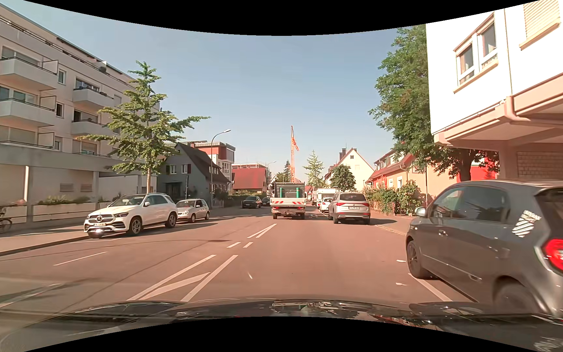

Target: Follow the waypoints while adhering to traffic rules and regulations

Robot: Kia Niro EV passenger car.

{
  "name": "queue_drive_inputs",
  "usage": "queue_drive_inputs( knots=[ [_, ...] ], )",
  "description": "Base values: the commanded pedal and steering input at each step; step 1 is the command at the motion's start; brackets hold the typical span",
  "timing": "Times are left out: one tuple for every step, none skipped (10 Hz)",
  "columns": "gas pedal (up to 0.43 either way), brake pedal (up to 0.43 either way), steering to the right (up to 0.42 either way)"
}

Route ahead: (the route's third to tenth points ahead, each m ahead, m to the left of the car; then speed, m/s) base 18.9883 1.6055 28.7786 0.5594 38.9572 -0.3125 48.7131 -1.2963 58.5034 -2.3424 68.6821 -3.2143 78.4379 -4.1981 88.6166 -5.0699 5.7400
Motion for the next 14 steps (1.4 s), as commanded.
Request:
queue_drive_inputs(
  knots=[
    [0.157, 0.0, 0.032],
    [0.157, 0.0, 0.028],
    [0.157, 0.0, 0.025],
    [0.157, 0.0, 0.024],
    [0.157, 0.0, 0.022],
    [0.157, 0.0, 0.018],
    [0.157, 0.0, 0.017],
    [0.15, 0.0, 0.016],
    [0.15, 0.0, 0.012],
    [0.15, 0.0, 0.009],
    [0.15, 0.0, 0.008],
    [0.15, 0.0, 0.009],
    [0.138, 0.0, 0.008],
    [0.138, 0.0, 0.007]
  ],
)
